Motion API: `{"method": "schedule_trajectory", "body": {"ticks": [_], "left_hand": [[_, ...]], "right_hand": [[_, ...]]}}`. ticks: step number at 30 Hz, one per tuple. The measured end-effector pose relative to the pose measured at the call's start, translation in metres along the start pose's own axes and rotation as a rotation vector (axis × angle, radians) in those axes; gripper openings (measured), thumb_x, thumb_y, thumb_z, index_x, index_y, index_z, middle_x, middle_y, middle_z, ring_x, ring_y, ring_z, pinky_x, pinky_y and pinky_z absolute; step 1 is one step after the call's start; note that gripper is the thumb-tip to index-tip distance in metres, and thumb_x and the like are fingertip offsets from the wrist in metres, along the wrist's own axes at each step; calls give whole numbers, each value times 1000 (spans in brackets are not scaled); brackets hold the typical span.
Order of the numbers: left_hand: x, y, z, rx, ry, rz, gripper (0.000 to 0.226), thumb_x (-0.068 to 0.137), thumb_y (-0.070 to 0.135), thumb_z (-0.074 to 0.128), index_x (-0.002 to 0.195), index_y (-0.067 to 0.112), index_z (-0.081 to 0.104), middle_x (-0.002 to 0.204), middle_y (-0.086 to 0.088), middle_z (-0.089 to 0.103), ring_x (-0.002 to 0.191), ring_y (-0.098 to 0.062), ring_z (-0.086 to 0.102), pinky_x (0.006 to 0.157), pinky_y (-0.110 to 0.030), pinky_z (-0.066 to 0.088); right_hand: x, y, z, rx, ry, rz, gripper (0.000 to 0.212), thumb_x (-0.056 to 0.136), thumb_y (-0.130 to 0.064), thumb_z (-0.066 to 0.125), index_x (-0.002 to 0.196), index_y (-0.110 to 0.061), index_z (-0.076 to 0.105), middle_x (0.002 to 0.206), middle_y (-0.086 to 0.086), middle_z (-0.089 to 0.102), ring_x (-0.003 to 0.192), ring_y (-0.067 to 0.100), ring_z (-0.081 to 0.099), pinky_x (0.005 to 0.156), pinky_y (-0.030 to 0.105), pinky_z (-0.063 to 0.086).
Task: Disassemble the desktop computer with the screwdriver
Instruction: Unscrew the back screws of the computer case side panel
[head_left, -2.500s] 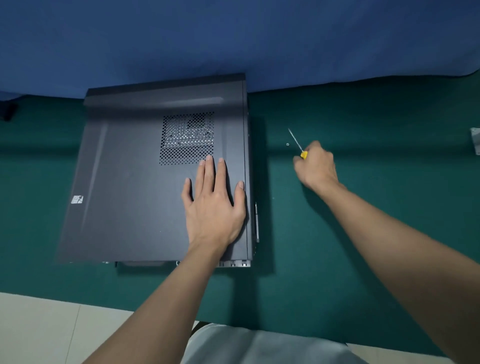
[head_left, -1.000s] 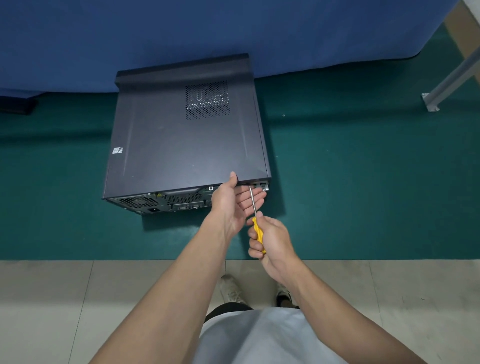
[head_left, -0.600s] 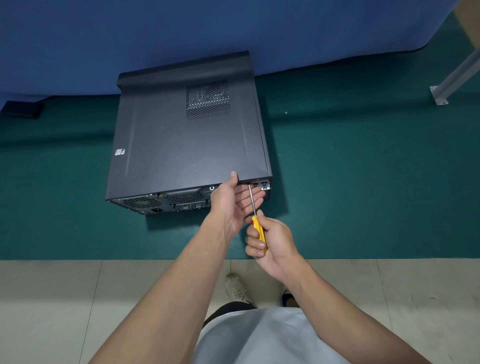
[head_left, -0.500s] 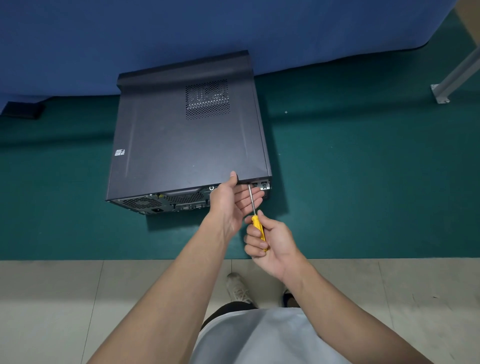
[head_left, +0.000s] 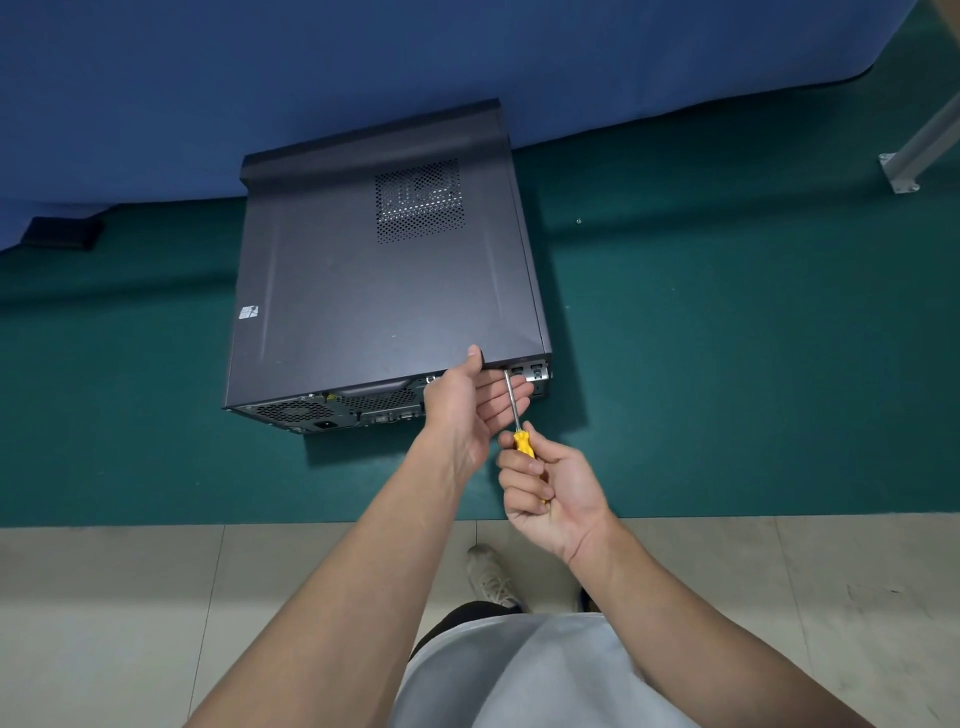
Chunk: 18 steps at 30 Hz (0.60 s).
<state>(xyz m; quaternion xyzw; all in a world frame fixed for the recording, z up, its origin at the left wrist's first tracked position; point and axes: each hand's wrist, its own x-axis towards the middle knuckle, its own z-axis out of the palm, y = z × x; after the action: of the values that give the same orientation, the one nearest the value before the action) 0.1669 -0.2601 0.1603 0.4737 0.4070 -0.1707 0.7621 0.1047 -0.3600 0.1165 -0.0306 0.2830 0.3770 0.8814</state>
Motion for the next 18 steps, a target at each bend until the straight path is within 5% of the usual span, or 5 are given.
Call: {"method": "schedule_trajectory", "body": {"ticks": [9, 14, 16, 18], "left_hand": [[0, 2, 1, 10, 14, -14, 43, 101, 33, 48, 96, -8, 59, 92, -23, 71, 79, -29, 73, 66, -32, 60], [0, 2, 0, 18, 12, -8, 43, 101, 33, 47, 98, -8, 59, 90, -23, 72, 80, -30, 73, 68, -33, 61], [0, 2, -1, 20, 11, -15, 43, 101, 33, 48, 98, -8, 59, 89, -23, 72, 79, -30, 73, 69, -33, 60], [0, 3, 0, 20, 9, -21, 44, 101, 33, 48, 98, -9, 59, 88, -23, 71, 77, -30, 73, 68, -34, 60]], "right_hand": [[1, 4, 6, -60, 50, -74, 32, 95, -31, 43, 75, -8, 53, 46, -7, 31, 36, 4, 10, 28, 16, 14], [3, 12, 14, -267, 256, -243, 41, 103, -36, 36, 73, -10, 49, 45, -6, 29, 31, 5, 18, 31, 15, 14], [7, 18, 17, -543, 436, -374, 44, 104, -38, 33, 71, -12, 46, 47, -5, 31, 36, 9, 21, 36, 17, 17], [10, 24, 22, -1104, 687, -522, 46, 104, -38, 28, 69, -14, 45, 58, 1, 45, 52, 18, 38, 48, 27, 32]]}}
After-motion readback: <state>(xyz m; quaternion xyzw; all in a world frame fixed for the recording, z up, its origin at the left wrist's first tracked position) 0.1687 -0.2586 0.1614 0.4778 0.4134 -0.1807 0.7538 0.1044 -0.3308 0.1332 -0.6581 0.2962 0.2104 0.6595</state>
